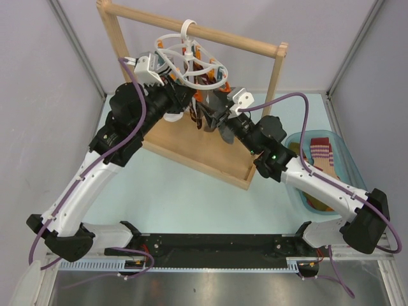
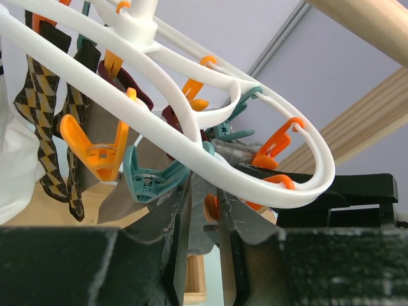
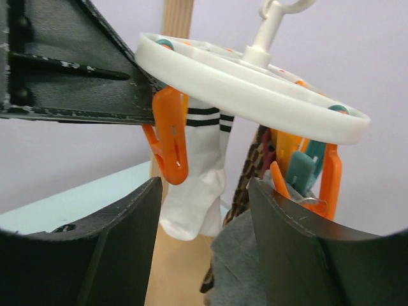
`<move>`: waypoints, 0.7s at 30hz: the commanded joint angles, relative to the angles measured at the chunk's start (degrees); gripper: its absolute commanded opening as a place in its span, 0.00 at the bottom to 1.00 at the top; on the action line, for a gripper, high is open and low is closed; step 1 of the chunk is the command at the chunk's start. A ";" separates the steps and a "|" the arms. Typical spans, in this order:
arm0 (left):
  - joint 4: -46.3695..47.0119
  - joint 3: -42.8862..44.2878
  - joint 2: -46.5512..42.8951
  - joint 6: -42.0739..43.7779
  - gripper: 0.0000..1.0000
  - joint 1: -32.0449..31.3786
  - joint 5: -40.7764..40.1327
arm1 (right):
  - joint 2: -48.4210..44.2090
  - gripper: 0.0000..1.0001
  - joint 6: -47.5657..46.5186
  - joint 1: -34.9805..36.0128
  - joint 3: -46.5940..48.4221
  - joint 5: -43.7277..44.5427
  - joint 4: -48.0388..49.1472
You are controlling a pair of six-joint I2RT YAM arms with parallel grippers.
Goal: Clip the socks to the hanger
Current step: Open the clamp at the hanger.
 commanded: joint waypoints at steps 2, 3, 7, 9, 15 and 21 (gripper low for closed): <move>2.67 2.01 0.50 1.57 0.27 0.87 1.52 | 0.19 0.63 4.67 -1.55 2.87 -8.02 1.25; 2.67 2.01 0.50 1.66 0.27 0.96 1.78 | 0.37 0.64 4.93 -1.73 3.13 -8.99 1.07; 2.59 2.10 0.50 1.49 0.27 1.13 2.40 | 1.33 0.66 4.76 -2.34 4.45 -10.84 0.81; 2.50 2.19 0.32 1.31 0.27 1.14 2.57 | 2.03 0.67 4.59 -2.70 5.15 -11.19 0.90; 2.41 2.27 -0.12 1.31 0.27 1.31 3.19 | 3.62 0.68 4.67 -3.57 6.74 -13.65 0.81; 2.50 2.71 -0.03 0.96 0.27 1.75 4.42 | 4.15 0.62 5.02 -4.01 7.88 -15.41 -0.42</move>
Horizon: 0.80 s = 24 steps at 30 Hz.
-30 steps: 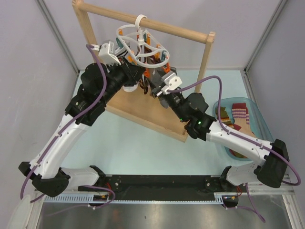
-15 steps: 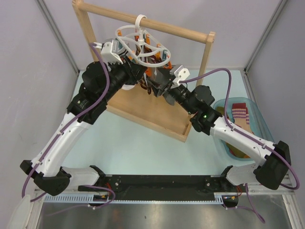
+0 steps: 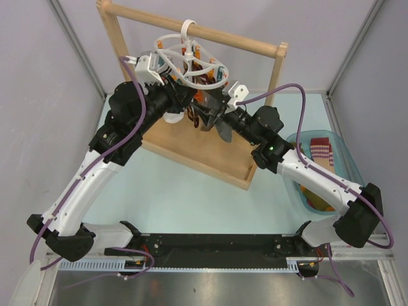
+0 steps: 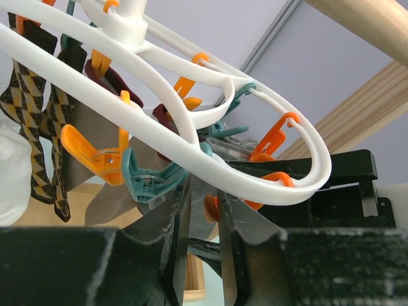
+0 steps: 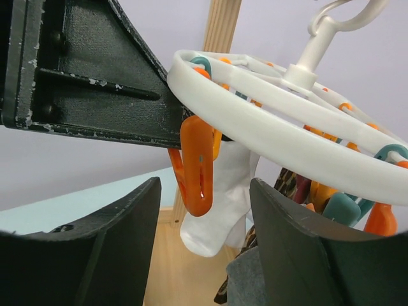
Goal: Clip the socks to the hanger
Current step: Open the clamp at the hanger.
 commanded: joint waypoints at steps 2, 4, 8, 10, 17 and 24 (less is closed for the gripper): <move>2.06 2.80 -0.32 0.22 0.27 0.94 1.73 | 0.15 0.56 1.51 -0.63 3.49 -2.65 0.63; 2.06 2.80 -0.49 0.04 0.27 1.12 1.91 | 0.15 0.50 1.68 -0.71 3.66 -3.09 0.54; 2.06 2.98 -0.67 -0.58 0.28 1.38 3.58 | 0.24 0.37 2.03 -0.80 4.02 -3.88 0.63; 1.88 3.07 -0.84 -0.66 0.28 1.47 3.67 | 0.06 0.28 2.21 -0.80 4.10 -4.06 0.54; 1.88 2.19 -3.64 -0.49 0.54 1.65 2.62 | -0.20 0.06 3.09 -0.63 4.19 -4.23 0.63; 4.07 -2.46 -9.09 3.11 0.76 1.65 4.01 | -0.55 0.02 3.62 -0.28 4.54 -3.88 0.54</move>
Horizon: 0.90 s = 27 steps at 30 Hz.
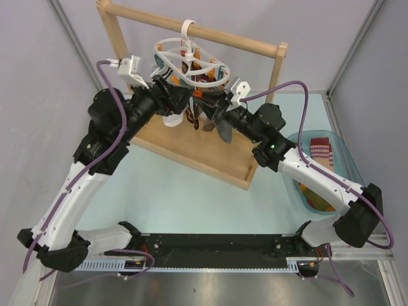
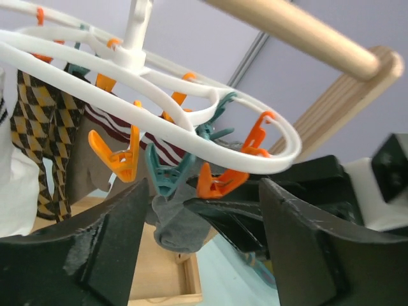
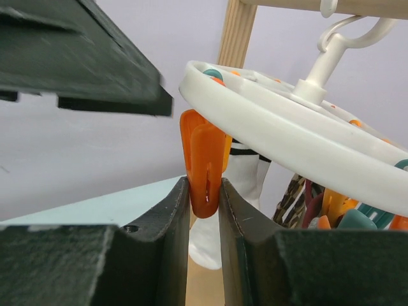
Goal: Clip the socks to the hanger
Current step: Open the clamp at the hanger.
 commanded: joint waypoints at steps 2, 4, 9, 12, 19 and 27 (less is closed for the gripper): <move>5.92 -3.82 -5.41 4.65 0.82 0.20 3.47 | -0.84 0.02 1.04 0.31 2.64 -0.14 1.22; 6.89 -4.62 -5.50 6.23 0.83 0.20 4.53 | -0.84 0.02 1.48 0.40 2.64 -0.06 1.39; 9.79 -5.95 -4.36 9.13 0.83 0.20 7.35 | -1.10 0.02 2.36 0.75 2.73 0.38 1.31; 11.64 -6.03 -3.57 9.84 0.81 0.20 8.93 | -1.37 0.02 3.41 0.75 3.26 1.17 0.25; 12.52 -5.95 -3.57 9.31 0.80 0.20 8.67 | -2.16 0.00 8.77 0.49 4.14 2.14 -2.65; 8.48 -3.05 -2.51 4.84 0.72 0.20 7.88 | -2.69 0.00 15.27 0.14 5.72 3.72 -5.55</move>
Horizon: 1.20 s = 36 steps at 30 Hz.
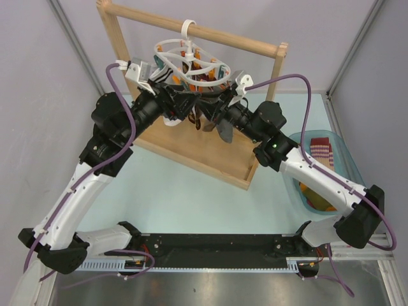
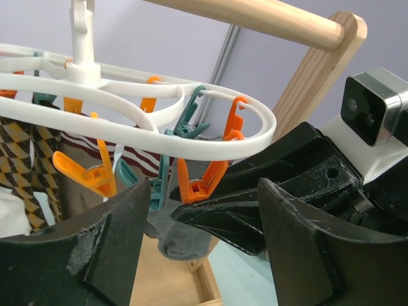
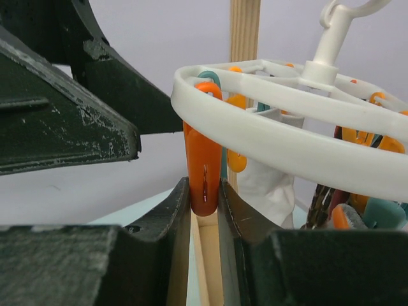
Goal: Clip the socks to the hanger
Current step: Open the clamp at the hanger.
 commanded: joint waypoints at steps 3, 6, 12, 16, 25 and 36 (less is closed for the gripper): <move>-1.03 3.07 -0.09 -5.23 0.70 0.20 1.74 | -2.18 0.00 6.52 -0.23 4.32 2.65 -2.06; -2.35 3.95 0.18 -6.38 0.70 0.20 1.92 | -2.09 0.00 7.75 -0.23 5.29 2.57 -3.90; -3.41 7.11 1.58 -8.31 0.73 0.20 3.06 | -2.27 0.00 9.07 -0.32 5.38 2.13 -4.61; -4.11 9.05 2.37 -8.58 0.73 0.20 3.15 | -2.09 0.00 9.34 -0.41 5.38 2.04 -4.43; -7.19 9.67 3.52 -2.87 0.72 -0.24 -1.24 | -1.92 0.00 9.78 -0.32 5.29 1.60 -4.17; -9.56 13.70 6.33 5.04 0.65 -4.10 -6.42 | -1.65 0.00 10.04 -0.15 5.38 1.43 -3.91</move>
